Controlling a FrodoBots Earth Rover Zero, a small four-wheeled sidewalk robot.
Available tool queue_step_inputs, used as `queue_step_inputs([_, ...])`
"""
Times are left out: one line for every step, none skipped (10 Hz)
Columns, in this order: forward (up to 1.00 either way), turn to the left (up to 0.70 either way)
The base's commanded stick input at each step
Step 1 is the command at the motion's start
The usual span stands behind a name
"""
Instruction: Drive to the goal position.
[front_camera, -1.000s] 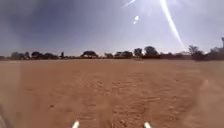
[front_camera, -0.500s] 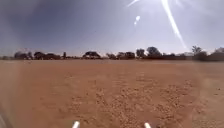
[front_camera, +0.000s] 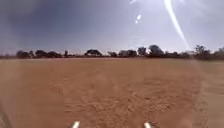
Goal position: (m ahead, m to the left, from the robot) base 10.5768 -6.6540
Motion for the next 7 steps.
queue_step_inputs([1.0,0.0])
queue_step_inputs([1.0,0.0])
queue_step_inputs([1.0,0.0])
queue_step_inputs([1.0,0.0])
queue_step_inputs([1.0,-0.13])
queue_step_inputs([1.0,-0.26])
queue_step_inputs([1.0,-0.27])
